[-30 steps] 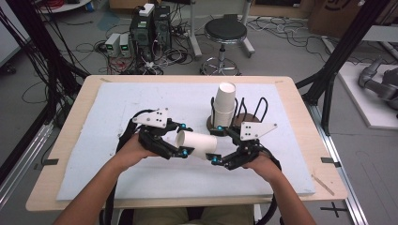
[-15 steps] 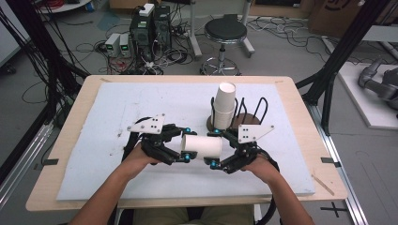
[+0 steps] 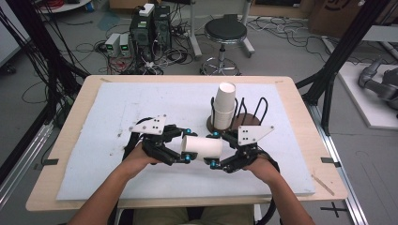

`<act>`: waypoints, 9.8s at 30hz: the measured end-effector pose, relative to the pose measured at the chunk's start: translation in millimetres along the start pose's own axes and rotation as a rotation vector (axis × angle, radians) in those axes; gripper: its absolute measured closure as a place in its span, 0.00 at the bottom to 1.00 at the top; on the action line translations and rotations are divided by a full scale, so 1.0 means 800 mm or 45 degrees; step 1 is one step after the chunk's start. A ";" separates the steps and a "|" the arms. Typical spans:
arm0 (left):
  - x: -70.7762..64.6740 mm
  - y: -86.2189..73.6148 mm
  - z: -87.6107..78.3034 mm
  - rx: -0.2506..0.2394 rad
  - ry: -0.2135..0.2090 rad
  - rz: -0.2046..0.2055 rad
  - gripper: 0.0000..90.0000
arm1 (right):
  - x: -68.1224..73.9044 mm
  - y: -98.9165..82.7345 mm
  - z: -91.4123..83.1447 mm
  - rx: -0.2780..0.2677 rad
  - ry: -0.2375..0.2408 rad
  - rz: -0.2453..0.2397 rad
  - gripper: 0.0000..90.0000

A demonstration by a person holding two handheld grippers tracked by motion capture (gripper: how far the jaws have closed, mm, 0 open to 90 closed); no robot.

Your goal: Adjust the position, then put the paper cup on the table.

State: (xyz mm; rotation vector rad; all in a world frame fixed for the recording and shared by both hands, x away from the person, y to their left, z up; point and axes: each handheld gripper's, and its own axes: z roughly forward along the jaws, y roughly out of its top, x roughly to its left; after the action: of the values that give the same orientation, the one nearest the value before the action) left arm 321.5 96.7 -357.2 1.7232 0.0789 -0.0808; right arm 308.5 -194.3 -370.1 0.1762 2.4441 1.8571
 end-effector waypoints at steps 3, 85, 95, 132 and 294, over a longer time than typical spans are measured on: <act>0.000 0.000 0.000 0.035 0.008 -0.002 0.39 | 0.000 0.000 0.000 0.013 0.006 -0.011 0.32; -0.001 0.007 0.013 0.308 0.061 0.041 0.38 | -0.006 0.019 0.000 -0.005 -0.017 0.071 0.21; -0.004 0.001 0.016 0.315 0.043 0.059 0.40 | -0.006 0.018 0.001 0.046 0.041 0.041 0.32; -0.005 -0.003 0.023 0.573 0.139 0.048 0.38 | -0.002 0.018 0.009 0.131 -0.044 0.002 0.21; -0.009 -0.043 -0.163 -0.198 1.016 -0.131 0.21 | -0.013 -0.037 -0.120 0.107 -0.757 0.139 0.21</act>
State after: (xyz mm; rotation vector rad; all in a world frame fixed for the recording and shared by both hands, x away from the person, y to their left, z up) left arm 311.9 230.7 -370.2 1.5032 0.7410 0.5285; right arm 305.3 -295.2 -373.3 0.7581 2.1183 1.4530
